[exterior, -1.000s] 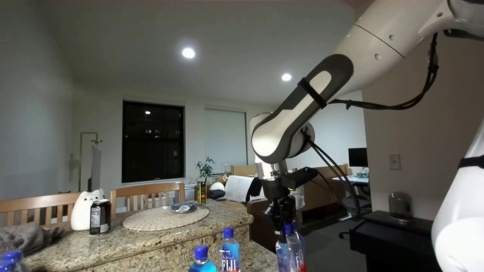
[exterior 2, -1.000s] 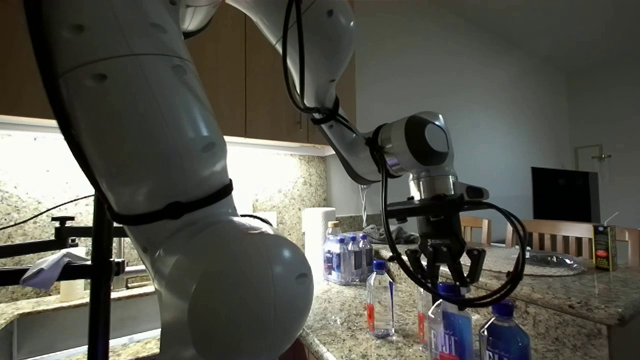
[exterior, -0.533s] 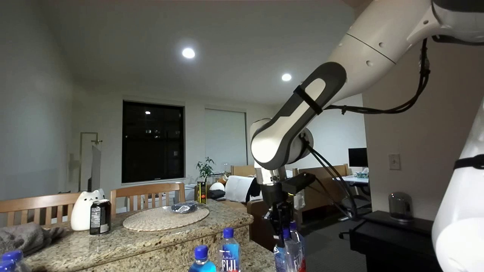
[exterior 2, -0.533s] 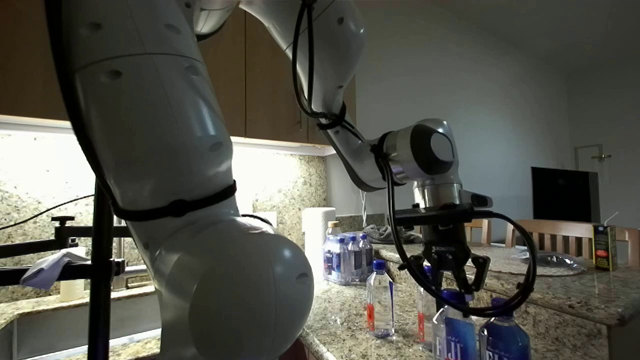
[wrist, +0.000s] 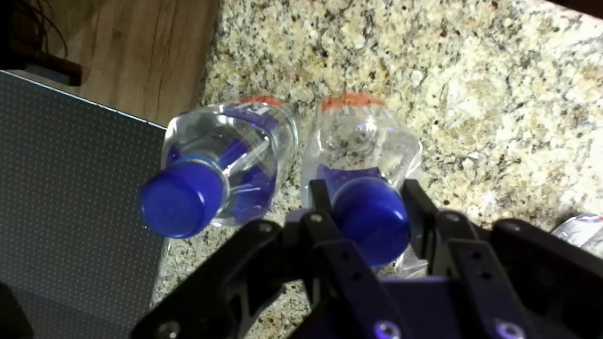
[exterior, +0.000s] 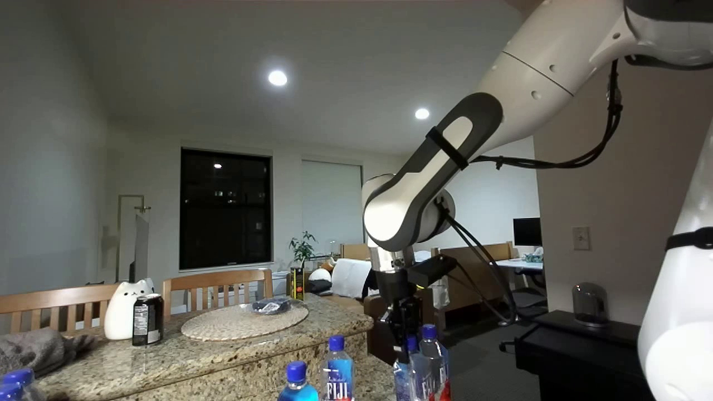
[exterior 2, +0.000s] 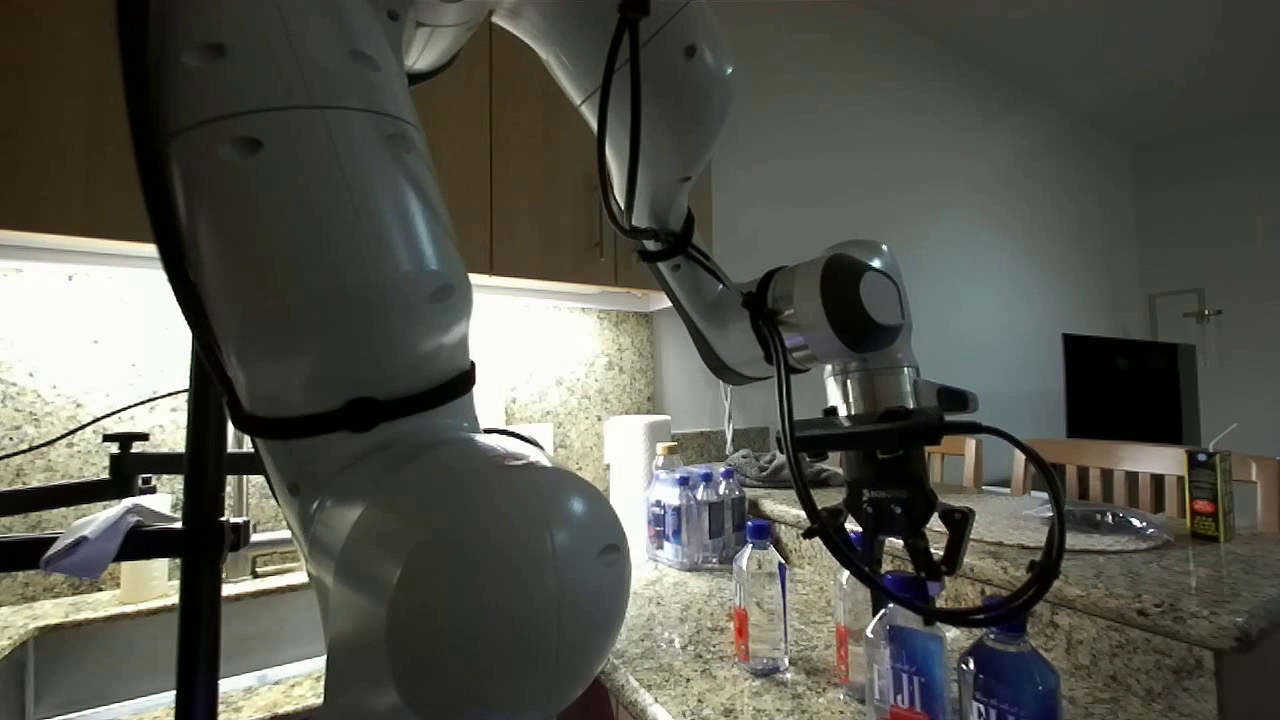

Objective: Arrange the water bottles in a straight line.

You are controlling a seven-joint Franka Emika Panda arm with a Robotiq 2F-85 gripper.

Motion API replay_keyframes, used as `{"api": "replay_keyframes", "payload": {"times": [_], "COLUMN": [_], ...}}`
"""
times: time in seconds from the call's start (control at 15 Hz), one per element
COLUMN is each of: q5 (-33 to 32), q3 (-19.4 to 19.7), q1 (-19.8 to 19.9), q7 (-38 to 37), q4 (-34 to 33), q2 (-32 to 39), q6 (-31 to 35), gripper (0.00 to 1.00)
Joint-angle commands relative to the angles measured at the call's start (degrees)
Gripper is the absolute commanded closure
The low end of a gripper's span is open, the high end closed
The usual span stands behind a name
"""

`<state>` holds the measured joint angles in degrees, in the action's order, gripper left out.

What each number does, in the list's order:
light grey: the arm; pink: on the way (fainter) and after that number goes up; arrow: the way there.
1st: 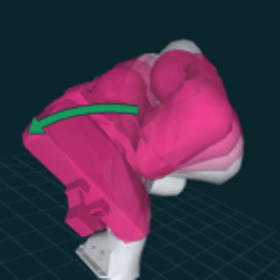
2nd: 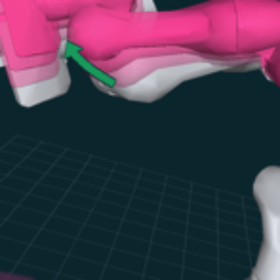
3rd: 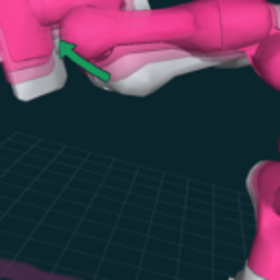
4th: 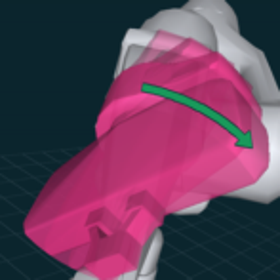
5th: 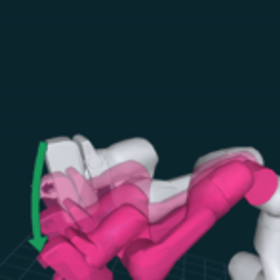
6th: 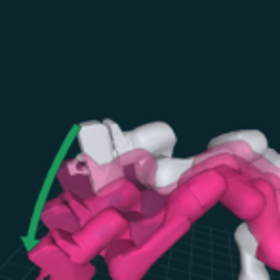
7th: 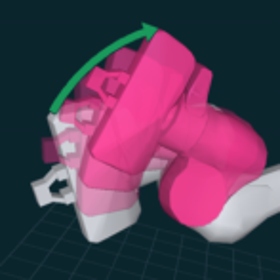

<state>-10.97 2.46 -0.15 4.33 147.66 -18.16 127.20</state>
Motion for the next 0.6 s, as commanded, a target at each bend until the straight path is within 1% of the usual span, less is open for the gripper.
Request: {"api": "replay_keyframes", "payload": {"times": [0.0,0.53], "q5": [0.74,1.35], "q3": [0.51,1.57], "q1": [1.19,1.67], "q7": [0.88,0.84], "q4": [-0.99,-0.46], "q2": [1.34,1.35], "q6": [1.39,2.56], "gripper": [0.84,0.84]}}
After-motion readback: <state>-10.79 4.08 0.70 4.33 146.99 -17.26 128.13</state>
